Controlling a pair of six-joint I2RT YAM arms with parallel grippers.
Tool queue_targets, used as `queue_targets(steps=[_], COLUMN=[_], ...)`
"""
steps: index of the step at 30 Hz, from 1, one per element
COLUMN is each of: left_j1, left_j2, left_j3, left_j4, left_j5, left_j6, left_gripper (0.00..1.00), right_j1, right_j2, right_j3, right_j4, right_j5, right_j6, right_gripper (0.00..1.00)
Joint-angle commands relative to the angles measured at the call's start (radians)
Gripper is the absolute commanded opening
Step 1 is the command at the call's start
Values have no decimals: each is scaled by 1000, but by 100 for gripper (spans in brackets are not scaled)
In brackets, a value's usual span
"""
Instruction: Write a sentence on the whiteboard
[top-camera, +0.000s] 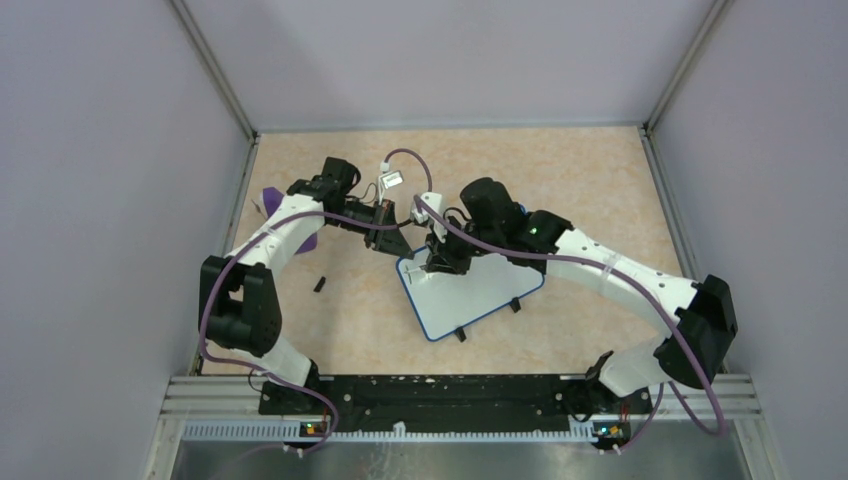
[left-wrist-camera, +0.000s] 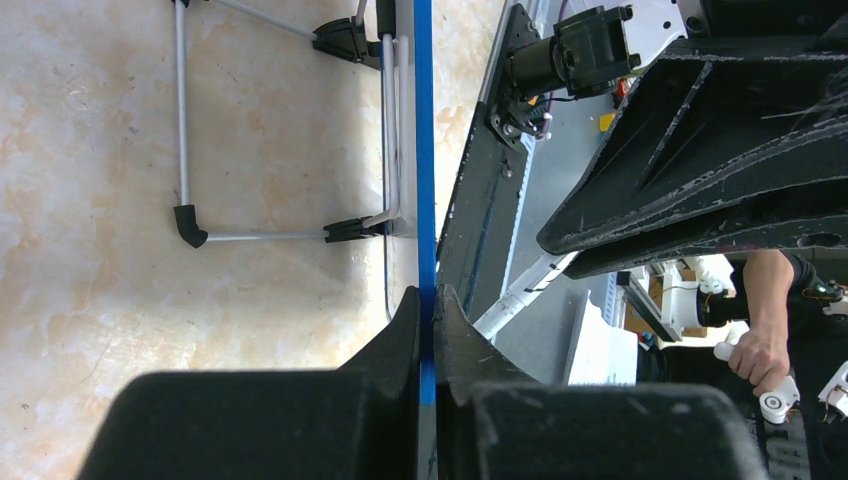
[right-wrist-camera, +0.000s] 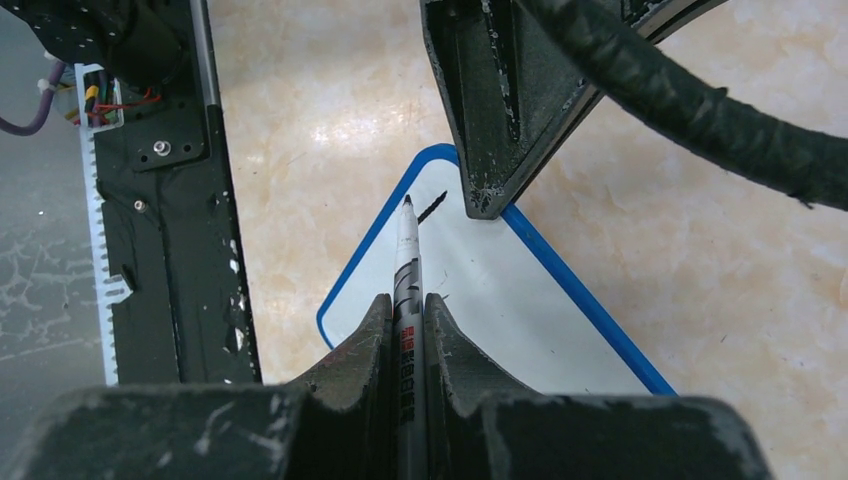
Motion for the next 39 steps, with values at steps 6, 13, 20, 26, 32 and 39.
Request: queue_targets(steps=[6, 13, 20, 26, 32, 39], left_j1=[-9, -9, -9, -9, -9, -9], left_j2=[5, 6, 7, 5, 10, 14], left_j3=[19, 17, 18, 16, 18, 19], left_j4=[-4, -6, -6, -5, -5, -4], left_j5=[15, 16, 15, 11, 8, 6], left_j6=[35, 36, 35, 35, 33, 33], left_gripper=[0, 0, 0, 0, 0, 0], right_j1=[6, 3, 0, -29, -35, -37], right_j2=[3, 12, 10, -19, -35, -44], right_j3=[43, 40, 28, 0, -31, -56], right_j4=[55, 70, 66, 66, 58, 44], right_j5=[59, 89, 126, 138, 145, 143], right_j6=[23, 25, 20, 29, 24, 15], right_gripper=[0, 0, 0, 0, 0, 0])
